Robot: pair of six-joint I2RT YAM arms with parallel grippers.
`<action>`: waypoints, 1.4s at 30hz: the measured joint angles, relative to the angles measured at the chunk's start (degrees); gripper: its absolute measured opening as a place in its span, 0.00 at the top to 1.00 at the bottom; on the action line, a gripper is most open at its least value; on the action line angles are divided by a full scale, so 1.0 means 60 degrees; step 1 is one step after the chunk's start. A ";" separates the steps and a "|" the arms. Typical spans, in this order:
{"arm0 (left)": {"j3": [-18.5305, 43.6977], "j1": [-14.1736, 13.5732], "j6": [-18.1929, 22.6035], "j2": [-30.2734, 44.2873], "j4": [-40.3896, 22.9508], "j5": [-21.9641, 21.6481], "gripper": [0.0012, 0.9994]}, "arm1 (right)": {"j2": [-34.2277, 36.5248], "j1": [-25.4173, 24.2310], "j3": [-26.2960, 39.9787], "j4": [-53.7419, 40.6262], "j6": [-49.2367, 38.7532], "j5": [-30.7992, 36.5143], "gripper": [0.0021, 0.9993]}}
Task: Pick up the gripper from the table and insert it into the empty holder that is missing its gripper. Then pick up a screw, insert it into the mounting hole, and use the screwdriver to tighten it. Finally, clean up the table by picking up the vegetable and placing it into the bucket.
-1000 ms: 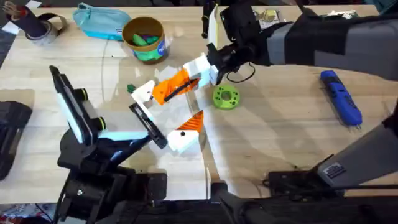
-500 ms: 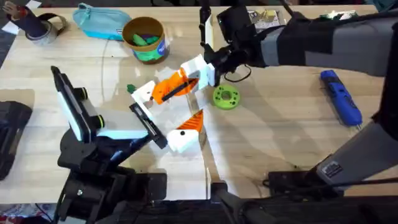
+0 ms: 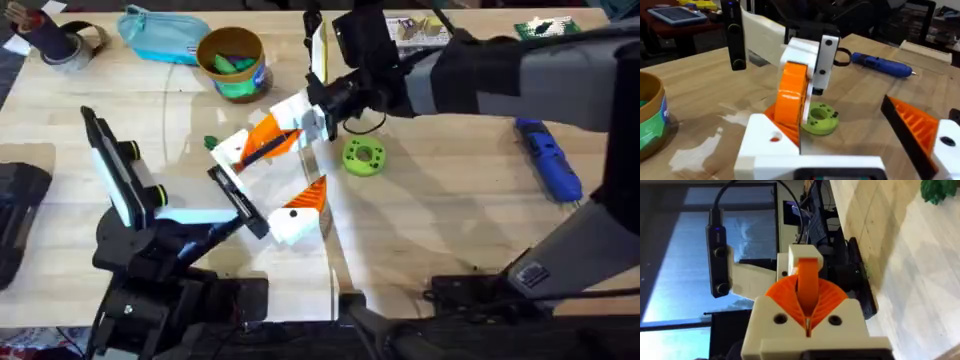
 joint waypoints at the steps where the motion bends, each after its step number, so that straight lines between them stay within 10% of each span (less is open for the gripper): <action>1: 0.0000 -0.0003 -0.0007 0.0000 0.0004 -0.0022 0.01 | 0.0000 0.0007 0.0000 0.0037 0.0037 0.0015 0.99; 22: 0.0000 -0.0003 0.0111 0.0000 0.0047 -0.0197 0.01 | 0.0090 0.0102 -0.0004 0.1043 0.0250 0.0146 0.80; 33: 0.0007 -0.0200 0.0135 0.0000 -0.0040 0.0947 0.01 | 0.0096 0.0593 0.0000 0.1163 0.0249 0.0183 0.38; 38: 0.0007 -0.0200 0.0132 0.0000 -0.0040 0.1117 0.01 | 0.0098 0.0484 0.0000 0.1156 0.0258 0.0206 0.05; 42: 0.0007 -0.0200 0.0135 0.0000 -0.0040 0.1160 0.01 | 0.0096 0.0266 0.0000 0.1148 0.0239 0.0274 0.01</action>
